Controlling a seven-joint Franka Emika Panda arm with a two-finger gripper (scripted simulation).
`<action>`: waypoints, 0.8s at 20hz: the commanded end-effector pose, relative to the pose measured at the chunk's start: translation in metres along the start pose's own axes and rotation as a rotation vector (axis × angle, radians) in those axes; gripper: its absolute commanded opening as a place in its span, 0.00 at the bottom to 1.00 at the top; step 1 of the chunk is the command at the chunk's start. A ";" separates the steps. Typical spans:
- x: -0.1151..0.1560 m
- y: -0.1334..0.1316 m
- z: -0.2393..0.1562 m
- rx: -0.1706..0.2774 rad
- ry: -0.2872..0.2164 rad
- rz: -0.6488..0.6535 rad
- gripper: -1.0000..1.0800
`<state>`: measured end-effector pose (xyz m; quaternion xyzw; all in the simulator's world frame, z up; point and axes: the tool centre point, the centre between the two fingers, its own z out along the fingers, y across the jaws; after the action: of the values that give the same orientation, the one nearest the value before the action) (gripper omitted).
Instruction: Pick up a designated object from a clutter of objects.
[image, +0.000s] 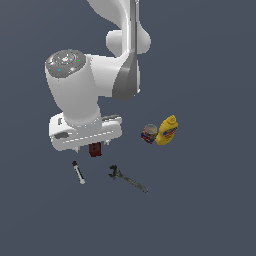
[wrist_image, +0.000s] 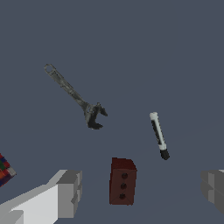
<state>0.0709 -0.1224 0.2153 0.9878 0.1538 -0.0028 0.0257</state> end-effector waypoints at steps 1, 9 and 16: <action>0.001 0.018 0.024 0.003 -0.003 -0.050 0.96; -0.003 0.067 0.100 0.025 0.002 -0.191 0.96; -0.010 0.092 0.144 0.041 0.014 -0.265 0.96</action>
<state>0.0887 -0.2156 0.0841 0.9613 0.2755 -0.0041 0.0054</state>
